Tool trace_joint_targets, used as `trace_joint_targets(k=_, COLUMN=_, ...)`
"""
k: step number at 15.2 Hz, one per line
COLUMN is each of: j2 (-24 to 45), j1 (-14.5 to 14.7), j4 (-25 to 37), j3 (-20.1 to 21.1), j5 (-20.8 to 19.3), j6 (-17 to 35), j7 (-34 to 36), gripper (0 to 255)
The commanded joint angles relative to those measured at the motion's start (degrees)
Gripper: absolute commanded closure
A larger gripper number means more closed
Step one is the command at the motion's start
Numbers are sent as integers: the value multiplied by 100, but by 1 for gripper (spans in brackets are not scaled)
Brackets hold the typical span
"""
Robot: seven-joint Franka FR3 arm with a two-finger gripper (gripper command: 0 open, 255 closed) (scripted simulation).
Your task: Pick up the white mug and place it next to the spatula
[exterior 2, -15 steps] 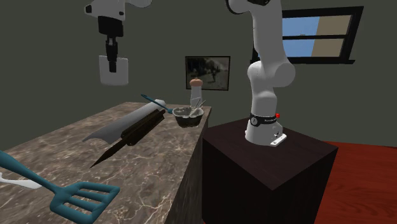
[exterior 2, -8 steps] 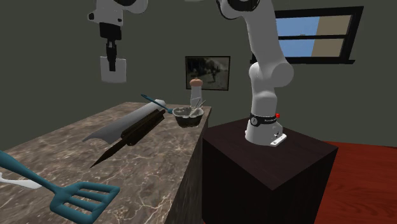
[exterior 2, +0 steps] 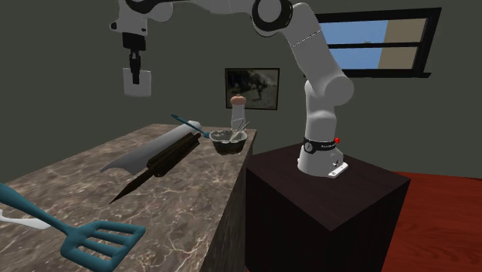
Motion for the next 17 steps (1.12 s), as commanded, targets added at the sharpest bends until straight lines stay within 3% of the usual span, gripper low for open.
trace_joint_targets(k=1, j2=141, j1=-93, j4=126, j3=-15, j5=32, j6=16, j7=-112, gripper=255)
trace_joint_targets(k=17, j2=125, j1=-58, j4=-1135, j3=-5, j5=48, j6=1260, j7=-151, gripper=255)
